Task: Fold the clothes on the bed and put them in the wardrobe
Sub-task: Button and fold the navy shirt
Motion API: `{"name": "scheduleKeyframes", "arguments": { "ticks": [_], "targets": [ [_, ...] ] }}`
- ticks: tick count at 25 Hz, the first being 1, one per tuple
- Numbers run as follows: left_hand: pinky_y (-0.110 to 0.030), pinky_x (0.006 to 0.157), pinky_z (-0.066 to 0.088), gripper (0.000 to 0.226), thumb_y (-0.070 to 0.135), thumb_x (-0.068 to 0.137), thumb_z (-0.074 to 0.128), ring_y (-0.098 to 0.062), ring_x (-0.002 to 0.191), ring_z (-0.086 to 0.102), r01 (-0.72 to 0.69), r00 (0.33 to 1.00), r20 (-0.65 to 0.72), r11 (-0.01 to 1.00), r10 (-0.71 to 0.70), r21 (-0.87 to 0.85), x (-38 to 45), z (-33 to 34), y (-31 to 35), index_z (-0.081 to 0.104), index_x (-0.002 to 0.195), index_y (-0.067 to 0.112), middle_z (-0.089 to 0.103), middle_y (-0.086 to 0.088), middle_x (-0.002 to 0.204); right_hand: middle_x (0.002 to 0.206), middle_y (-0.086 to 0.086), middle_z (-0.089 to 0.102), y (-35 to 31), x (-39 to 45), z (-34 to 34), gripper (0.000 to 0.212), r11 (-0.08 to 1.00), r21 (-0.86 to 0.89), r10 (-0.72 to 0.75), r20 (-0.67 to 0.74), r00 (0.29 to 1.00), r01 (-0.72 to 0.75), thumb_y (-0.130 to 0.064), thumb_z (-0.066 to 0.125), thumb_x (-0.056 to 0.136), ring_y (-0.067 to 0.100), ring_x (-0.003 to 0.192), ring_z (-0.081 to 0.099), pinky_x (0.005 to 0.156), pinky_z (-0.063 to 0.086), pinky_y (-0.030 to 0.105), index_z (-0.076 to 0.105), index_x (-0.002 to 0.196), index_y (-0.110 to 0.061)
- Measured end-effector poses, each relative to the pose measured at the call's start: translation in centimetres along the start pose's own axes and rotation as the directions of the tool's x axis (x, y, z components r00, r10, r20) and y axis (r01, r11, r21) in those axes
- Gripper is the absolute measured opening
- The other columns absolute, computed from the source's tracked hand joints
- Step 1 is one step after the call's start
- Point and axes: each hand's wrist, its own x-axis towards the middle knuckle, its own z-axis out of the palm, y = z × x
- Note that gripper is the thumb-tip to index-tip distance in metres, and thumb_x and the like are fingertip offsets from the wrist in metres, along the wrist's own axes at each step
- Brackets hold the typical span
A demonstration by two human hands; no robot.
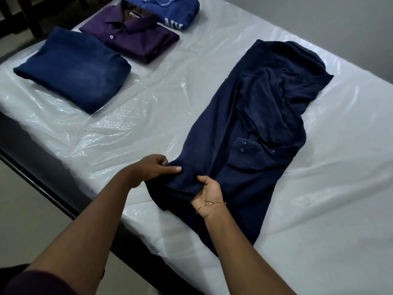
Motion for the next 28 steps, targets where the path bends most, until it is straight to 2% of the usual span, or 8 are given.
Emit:
{"name": "scheduleKeyframes", "arguments": {
  "ticks": [3, 6, 8, 11, 14, 20, 24, 28],
  "targets": [
    [-0.030, 0.066, 0.050, 0.064, 0.041, 0.055, 0.097, -0.018, 0.075, 0.066, 0.024, 1.000, -0.010, 0.999, -0.024, -0.026, 0.4, -1.3, -1.8, 0.064, 0.102, 0.014, 0.073, -0.001, 0.087, 0.116, 0.016, 0.094, 0.1, -0.4, 0.2, 0.050, 0.990, -0.063, -0.137, -0.148, 0.979, 0.129, 0.016, 0.044, 0.110, 0.037, 0.100, 0.087, 0.145, 0.058, 0.076, 0.084, 0.118, -0.014],
    [-0.026, 0.055, 0.034, 0.041, 0.033, 0.072, 0.095, -0.017, 0.060, 0.042, 0.117, 0.990, 0.069, 0.985, -0.127, 0.126, 0.9, -2.2, -3.7, 0.066, 0.088, 0.010, 0.049, -0.004, 0.070, 0.143, 0.020, 0.086, -0.1, -2.1, 2.4, 0.038, 0.820, -0.543, -0.394, -0.303, 0.868, 0.183, 0.012, 0.055, 0.113, 0.029, 0.098, 0.079, 0.121, 0.073, 0.056, 0.071, 0.127, -0.020],
    [-0.027, 0.056, 0.036, 0.032, 0.031, 0.079, 0.091, -0.019, 0.063, 0.041, 0.176, 0.984, 0.002, 0.965, -0.180, 0.194, 1.4, -2.6, -4.7, 0.069, 0.084, 0.009, 0.046, -0.005, 0.069, 0.158, 0.019, 0.072, 0.7, -2.5, 3.2, 0.057, 0.484, -0.866, -0.656, -0.264, 0.707, 0.126, 0.008, 0.069, 0.108, 0.038, 0.113, 0.079, 0.112, 0.077, 0.058, 0.056, 0.156, -0.021],
    [-0.025, 0.050, 0.033, 0.029, 0.029, 0.076, 0.093, -0.023, 0.058, 0.044, 0.217, 0.976, -0.090, 0.929, -0.199, 0.299, 2.2, -2.8, -5.3, 0.074, 0.088, 0.010, 0.052, -0.008, 0.064, 0.174, 0.012, 0.057, 2.6, -1.2, 2.6, 0.106, -0.295, -0.955, -0.862, 0.283, 0.420, 0.038, 0.006, 0.089, 0.083, 0.042, 0.140, 0.066, 0.100, 0.078, 0.059, 0.062, 0.177, -0.036],
    [-0.023, 0.048, 0.036, 0.041, 0.041, 0.072, 0.092, -0.023, 0.050, 0.046, 0.237, 0.972, -0.116, 0.829, -0.206, 0.507, 2.9, -3.3, -5.0, 0.071, 0.083, 0.008, 0.056, -0.008, 0.059, 0.199, 0.009, 0.040, 3.6, 0.0, 0.0, 0.107, -0.647, -0.761, -0.596, 0.537, 0.597, 0.038, -0.018, 0.101, 0.088, 0.043, 0.180, 0.040, 0.132, 0.068, 0.071, 0.061, 0.184, -0.043],
    [-0.037, 0.070, 0.051, 0.046, 0.068, 0.085, 0.064, -0.027, 0.081, 0.064, 0.213, 0.800, -0.533, 0.700, 0.275, 0.681, 2.8, -0.8, -4.5, 0.059, 0.092, 0.024, 0.066, 0.003, 0.087, 0.188, 0.009, 0.056, 2.9, -0.3, 1.1, 0.093, -0.692, -0.722, -0.586, 0.562, 0.583, 0.001, -0.022, 0.096, 0.091, 0.040, 0.166, 0.053, 0.121, 0.075, 0.070, 0.067, 0.179, -0.035],
    [-0.038, 0.064, 0.051, 0.029, 0.044, 0.092, 0.069, -0.027, 0.083, 0.063, -0.015, 0.662, -0.498, 0.673, 0.561, 0.739, 4.0, 2.6, -2.3, 0.059, 0.107, 0.021, 0.066, 0.000, 0.095, 0.152, 0.005, 0.077, -4.3, -0.8, 3.6, 0.067, -0.596, -0.803, -0.747, 0.542, 0.385, -0.026, -0.001, 0.093, 0.080, 0.035, 0.124, 0.064, 0.085, 0.077, 0.057, 0.092, 0.142, -0.026],
    [-0.035, 0.065, 0.048, 0.017, 0.033, 0.092, 0.068, -0.019, 0.076, 0.059, -0.285, 0.684, -0.345, 0.671, 0.642, 0.685, 6.3, 6.3, 4.3, 0.056, 0.103, 0.026, 0.059, 0.010, 0.082, 0.168, -0.001, 0.069, -12.6, -1.1, 1.4, 0.079, -0.413, -0.882, -0.886, 0.332, 0.323, -0.228, 0.005, 0.100, 0.075, 0.038, 0.146, 0.057, 0.101, 0.069, 0.066, 0.091, 0.144, -0.031]
  ]
}}
